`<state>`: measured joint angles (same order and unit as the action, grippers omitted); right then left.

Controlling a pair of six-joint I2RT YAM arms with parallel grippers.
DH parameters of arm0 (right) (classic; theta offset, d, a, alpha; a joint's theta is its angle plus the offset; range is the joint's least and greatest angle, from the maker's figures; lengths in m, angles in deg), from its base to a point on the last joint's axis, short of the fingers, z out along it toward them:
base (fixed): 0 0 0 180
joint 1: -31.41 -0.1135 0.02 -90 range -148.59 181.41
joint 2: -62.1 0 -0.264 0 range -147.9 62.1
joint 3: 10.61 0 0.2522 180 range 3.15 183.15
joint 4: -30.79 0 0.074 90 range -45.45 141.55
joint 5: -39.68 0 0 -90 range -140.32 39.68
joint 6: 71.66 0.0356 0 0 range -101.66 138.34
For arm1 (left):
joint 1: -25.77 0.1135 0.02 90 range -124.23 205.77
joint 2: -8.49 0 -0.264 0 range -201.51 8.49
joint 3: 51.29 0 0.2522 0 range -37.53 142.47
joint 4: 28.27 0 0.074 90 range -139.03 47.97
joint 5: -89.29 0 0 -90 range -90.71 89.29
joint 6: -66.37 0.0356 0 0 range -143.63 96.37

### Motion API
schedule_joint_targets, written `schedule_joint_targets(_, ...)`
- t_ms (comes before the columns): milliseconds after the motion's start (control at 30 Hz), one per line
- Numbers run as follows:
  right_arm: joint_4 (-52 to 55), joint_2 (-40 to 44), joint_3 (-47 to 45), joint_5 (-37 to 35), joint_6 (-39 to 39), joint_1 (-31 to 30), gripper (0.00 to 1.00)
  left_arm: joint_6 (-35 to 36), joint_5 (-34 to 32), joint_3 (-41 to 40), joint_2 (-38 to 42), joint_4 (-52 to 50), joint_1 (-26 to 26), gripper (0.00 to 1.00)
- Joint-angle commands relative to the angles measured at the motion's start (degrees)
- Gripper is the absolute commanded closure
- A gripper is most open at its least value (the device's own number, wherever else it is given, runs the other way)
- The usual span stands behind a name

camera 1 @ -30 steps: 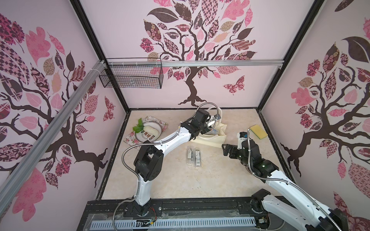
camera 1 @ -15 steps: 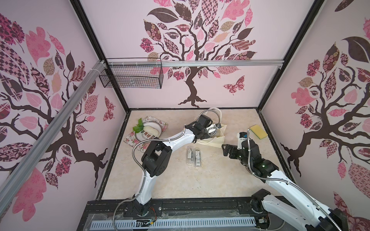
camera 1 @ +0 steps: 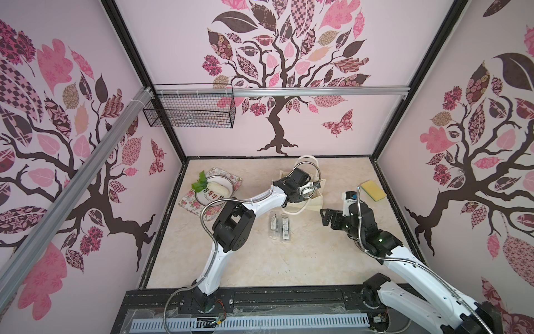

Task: Put the compass set into the canvas bag
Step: Place the compass set in the canvas bag.

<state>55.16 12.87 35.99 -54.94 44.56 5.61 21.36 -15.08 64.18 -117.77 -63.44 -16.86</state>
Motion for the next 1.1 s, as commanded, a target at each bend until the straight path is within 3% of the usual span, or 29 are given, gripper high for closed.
schedule_joint_targets(0,0.6,-0.2,2.9,0.6,0.2,0.0,0.00,0.0,-3.5,1.9,2.2,3.0,0.0,0.16)
schedule_joint_targets(133,0.5,-0.9,3.6,1.2,0.2,0.0,0.00,-0.6,-4.7,0.3,6.3,7.4,0.0,0.09)
schedule_joint_targets(567,0.9,-3.8,6.9,3.3,-1.2,0.0,0.00,-8.1,-10.1,-1.3,17.5,10.3,0.0,0.03)
schedule_joint_targets(867,0.4,-9.2,7.3,7.1,-1.5,-1.0,0.00,-28.5,-15.2,-11.2,30.0,8.1,0.8,0.03)
schedule_joint_targets(1067,-1.2,-15.1,8.4,6.5,-1.8,-5.4,0.00,-47.1,-11.7,-23.5,43.1,6.7,3.9,0.03)
